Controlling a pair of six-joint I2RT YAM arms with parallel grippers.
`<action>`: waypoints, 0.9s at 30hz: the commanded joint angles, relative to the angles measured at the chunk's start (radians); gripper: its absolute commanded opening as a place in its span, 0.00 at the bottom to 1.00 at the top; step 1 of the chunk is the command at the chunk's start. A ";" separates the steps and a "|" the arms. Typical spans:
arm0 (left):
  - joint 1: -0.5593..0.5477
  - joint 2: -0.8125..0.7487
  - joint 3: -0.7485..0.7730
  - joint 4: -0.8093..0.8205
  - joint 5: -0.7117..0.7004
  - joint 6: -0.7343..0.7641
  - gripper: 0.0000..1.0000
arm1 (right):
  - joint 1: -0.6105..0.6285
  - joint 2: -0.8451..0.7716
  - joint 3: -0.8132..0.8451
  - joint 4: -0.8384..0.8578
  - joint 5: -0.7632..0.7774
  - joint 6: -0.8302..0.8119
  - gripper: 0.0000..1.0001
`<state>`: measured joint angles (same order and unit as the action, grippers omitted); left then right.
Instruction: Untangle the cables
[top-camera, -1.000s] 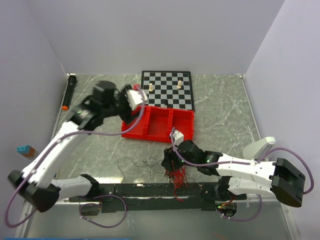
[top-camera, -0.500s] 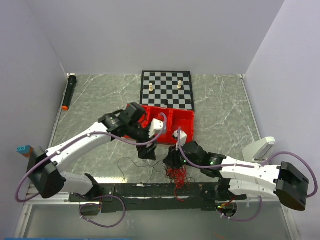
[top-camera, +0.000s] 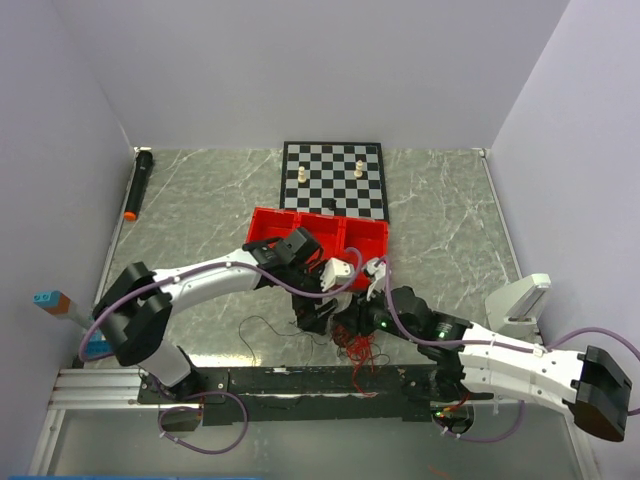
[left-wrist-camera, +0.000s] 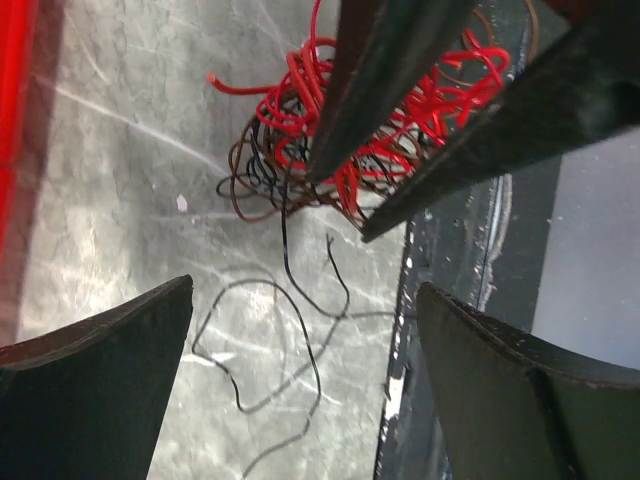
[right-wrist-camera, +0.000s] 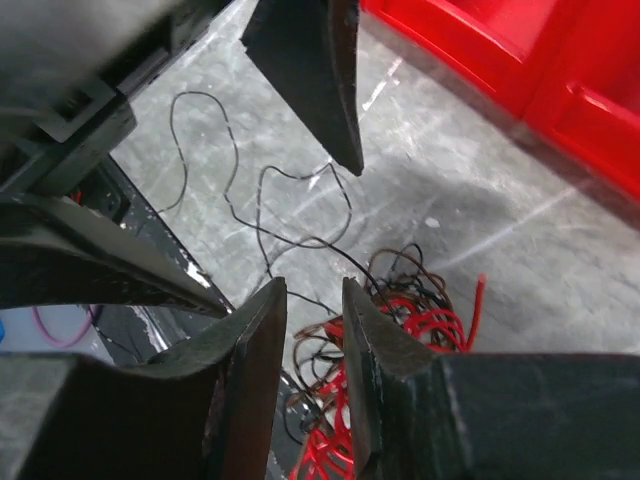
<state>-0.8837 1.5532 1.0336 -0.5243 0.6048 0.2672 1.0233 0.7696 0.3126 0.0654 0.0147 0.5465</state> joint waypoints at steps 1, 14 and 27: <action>-0.026 0.045 0.037 0.078 -0.019 -0.003 0.98 | -0.005 -0.078 -0.033 -0.002 0.036 0.036 0.37; -0.026 0.124 0.100 0.047 -0.069 0.073 0.28 | -0.008 -0.204 -0.089 -0.087 0.077 0.049 0.63; -0.026 -0.059 0.092 -0.083 -0.090 0.078 0.01 | -0.014 0.062 0.002 0.043 0.076 -0.023 0.67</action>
<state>-0.9066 1.5642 1.1057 -0.5690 0.4992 0.3386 1.0142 0.7486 0.2348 0.0227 0.0826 0.5697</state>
